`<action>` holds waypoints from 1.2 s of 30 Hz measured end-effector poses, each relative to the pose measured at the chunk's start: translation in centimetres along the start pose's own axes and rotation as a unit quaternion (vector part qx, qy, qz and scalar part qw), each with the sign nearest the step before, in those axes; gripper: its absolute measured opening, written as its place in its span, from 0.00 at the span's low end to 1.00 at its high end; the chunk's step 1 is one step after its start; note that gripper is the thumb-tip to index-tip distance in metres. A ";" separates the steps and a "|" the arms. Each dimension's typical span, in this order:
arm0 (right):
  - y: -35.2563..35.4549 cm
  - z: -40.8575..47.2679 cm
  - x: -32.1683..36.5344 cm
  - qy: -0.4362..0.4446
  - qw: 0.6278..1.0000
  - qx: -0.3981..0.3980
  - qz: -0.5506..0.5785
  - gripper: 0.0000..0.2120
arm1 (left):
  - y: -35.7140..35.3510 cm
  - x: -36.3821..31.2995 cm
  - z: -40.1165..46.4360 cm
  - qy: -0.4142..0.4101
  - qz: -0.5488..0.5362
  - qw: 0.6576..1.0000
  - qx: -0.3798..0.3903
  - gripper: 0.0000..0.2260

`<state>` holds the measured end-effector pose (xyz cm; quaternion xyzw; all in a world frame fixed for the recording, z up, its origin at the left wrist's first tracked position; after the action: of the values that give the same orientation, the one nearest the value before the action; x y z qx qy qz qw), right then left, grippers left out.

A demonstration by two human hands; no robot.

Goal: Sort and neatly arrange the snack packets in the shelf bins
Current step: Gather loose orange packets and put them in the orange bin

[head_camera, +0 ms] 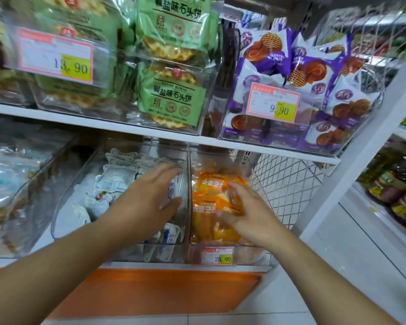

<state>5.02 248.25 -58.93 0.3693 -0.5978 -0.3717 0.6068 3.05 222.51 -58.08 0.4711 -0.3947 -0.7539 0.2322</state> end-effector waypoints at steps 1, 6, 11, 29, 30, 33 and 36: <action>-0.5 0.4 0.0 -0.010 0.999 0.011 -0.033 0.43 | -0.6 -0.5 0.0 -0.012 -0.011 0.999 0.033 0.30; -2.7 2.2 0.6 -0.019 0.996 0.004 -0.082 0.48 | -3.6 -0.6 0.1 -0.041 0.009 0.994 0.100 0.32; -3.0 2.6 0.6 -0.008 0.999 0.021 -0.048 0.43 | -4.3 0.9 0.8 -0.056 -0.024 0.996 0.058 0.34; -0.1 2.5 -0.7 0.004 0.969 -0.207 -0.133 0.27 | -4.7 1.0 0.8 -0.068 -0.007 0.997 0.039 0.31; -0.2 2.6 -0.8 0.006 0.971 -0.200 -0.133 0.27 | -4.7 1.0 0.8 -0.069 -0.009 0.997 0.039 0.31; -0.7 2.8 -1.0 0.021 0.996 -0.056 -0.072 0.27 | -4.6 0.9 0.7 -0.069 -0.015 0.997 0.042 0.32; -1.3 1.6 -1.2 0.083 0.992 0.085 0.044 0.27 | -4.4 0.8 0.8 -0.074 -0.025 0.996 0.045 0.33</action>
<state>3.36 248.69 -60.58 0.4225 -0.5903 -0.2603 0.6366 2.08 224.81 -61.90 0.4338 -0.4324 -0.7736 0.1624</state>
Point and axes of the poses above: each hand's wrist, its own z-axis towards the middle knuckle, its own y-axis out of the back of the hand, x = y × z, the point moved 2 cm from there along z, towards the middle knuckle, and after that the axes turned 2 degrees about -z, right-handed, at the moved point
